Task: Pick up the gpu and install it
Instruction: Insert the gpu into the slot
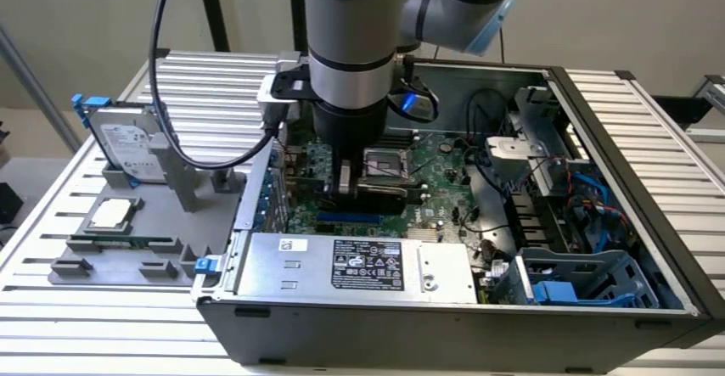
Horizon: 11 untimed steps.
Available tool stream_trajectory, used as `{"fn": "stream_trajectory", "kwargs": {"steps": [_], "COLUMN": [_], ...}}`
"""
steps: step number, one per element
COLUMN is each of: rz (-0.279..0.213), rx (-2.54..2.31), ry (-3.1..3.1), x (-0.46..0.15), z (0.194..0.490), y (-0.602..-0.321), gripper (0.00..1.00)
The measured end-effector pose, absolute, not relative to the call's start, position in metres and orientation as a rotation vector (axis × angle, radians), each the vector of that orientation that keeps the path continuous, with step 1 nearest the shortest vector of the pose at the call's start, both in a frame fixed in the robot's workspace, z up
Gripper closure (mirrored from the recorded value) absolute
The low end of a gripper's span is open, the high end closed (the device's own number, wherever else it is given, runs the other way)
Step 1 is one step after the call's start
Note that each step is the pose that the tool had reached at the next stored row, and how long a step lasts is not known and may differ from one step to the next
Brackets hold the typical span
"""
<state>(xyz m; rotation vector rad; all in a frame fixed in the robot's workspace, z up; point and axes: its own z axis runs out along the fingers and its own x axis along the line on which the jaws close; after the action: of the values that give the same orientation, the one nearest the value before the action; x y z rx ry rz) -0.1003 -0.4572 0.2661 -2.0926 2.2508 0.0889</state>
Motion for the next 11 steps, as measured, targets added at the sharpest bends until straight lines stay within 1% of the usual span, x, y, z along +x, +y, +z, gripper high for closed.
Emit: {"fn": "stream_trajectory", "kwargs": {"steps": [5, 11], "rz": [0.1, 0.1], "rx": [-2.097, -2.097], "ry": [2.256, 2.257], "x": [-0.1003, -0.1003], "z": [0.2662, 0.2662], "y": [-0.458, -0.4581], "gripper": [1.0, 1.0]}}
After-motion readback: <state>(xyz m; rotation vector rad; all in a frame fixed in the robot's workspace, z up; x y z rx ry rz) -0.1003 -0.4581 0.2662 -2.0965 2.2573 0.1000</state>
